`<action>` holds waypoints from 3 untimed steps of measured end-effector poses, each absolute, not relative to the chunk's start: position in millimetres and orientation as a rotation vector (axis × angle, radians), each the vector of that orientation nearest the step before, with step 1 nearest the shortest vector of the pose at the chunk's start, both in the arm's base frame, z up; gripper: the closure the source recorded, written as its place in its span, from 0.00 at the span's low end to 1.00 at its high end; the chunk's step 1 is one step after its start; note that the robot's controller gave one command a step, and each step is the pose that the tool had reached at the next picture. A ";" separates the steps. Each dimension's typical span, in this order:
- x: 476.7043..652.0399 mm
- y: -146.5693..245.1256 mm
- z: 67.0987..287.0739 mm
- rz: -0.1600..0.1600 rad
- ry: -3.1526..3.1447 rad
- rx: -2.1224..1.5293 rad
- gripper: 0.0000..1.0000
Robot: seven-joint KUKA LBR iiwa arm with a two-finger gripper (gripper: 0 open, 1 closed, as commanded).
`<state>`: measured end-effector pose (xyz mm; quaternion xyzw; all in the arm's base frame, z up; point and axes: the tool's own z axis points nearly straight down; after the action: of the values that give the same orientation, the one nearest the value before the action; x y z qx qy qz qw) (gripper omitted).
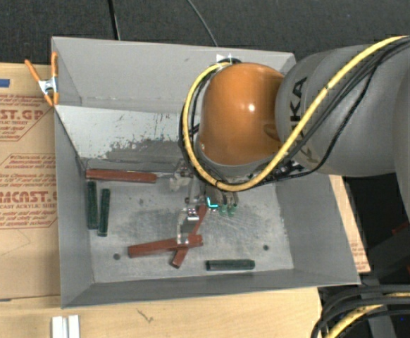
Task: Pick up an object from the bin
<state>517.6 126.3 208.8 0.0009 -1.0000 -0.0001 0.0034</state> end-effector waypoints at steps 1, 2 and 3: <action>519.4 125.6 212.9 -0.002 -3.143 0.001 0.00; 520.7 117.8 175.7 -0.002 -3.139 0.277 0.00; 524.6 97.1 148.7 -0.002 -3.015 0.876 0.00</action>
Offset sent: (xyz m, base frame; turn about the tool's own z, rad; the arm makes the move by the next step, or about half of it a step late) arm 0.0004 -0.0339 -0.1388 -0.5986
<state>524.6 97.1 148.7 0.2789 -0.9603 -0.0008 0.0011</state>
